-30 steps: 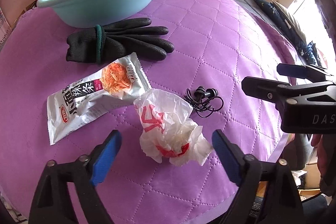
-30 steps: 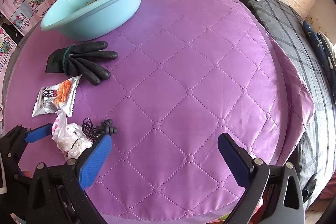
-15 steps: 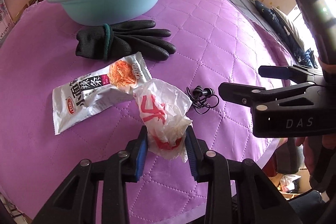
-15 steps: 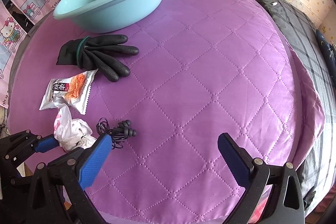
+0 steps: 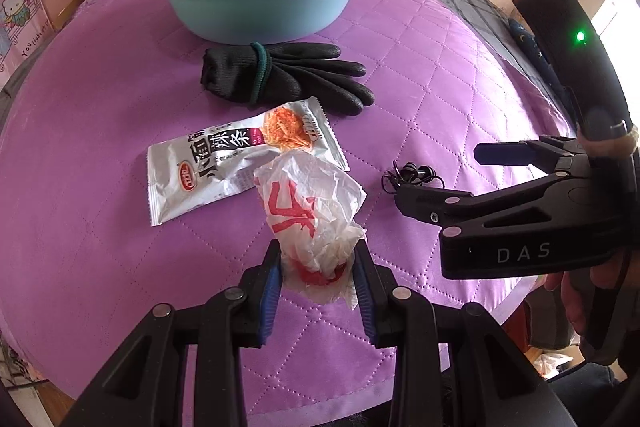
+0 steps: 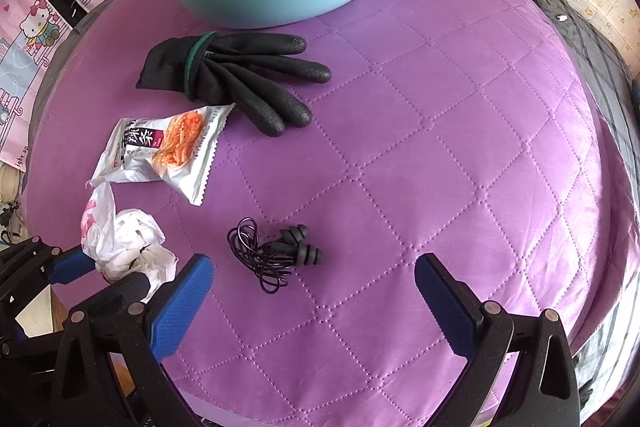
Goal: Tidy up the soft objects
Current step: 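Grasp the black earphones with the right tool while the left tool holds the bag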
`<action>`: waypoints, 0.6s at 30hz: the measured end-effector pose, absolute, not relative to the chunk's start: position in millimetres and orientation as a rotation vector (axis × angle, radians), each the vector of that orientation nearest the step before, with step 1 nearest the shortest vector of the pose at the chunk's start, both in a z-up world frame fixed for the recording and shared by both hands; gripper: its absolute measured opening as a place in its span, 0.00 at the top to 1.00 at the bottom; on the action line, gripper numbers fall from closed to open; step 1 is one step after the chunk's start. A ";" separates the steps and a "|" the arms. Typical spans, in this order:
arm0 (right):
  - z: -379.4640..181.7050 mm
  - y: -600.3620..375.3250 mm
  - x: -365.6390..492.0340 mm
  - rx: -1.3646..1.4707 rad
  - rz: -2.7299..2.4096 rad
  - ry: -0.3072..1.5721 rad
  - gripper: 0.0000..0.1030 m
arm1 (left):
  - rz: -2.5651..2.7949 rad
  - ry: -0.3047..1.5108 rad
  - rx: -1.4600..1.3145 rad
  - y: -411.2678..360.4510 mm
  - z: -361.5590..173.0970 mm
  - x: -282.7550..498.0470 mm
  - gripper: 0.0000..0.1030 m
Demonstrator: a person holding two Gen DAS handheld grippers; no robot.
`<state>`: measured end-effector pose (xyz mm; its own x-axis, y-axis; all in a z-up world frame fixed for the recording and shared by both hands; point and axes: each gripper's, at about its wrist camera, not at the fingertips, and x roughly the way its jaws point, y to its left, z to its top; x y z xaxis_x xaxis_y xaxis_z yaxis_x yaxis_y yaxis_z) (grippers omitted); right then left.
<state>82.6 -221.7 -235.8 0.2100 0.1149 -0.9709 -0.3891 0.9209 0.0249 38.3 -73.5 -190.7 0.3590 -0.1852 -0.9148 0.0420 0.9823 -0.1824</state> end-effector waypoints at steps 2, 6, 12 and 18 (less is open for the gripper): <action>-238.7 -216.4 83.6 -0.254 0.365 1.322 0.02 | -0.134 1.195 -0.134 -73.7 -192.0 37.2 0.64; -244.1 -209.7 85.1 -0.279 0.373 1.329 0.11 | -0.116 1.195 -0.148 -71.0 -193.3 36.6 0.64; -250.8 -190.8 79.1 -0.309 0.399 1.335 0.39 | -0.109 1.191 -0.154 -69.7 -191.8 33.3 0.64; -247.3 -190.4 77.3 -0.302 0.414 1.323 0.74 | -0.108 1.185 -0.153 -67.7 -188.2 32.9 0.64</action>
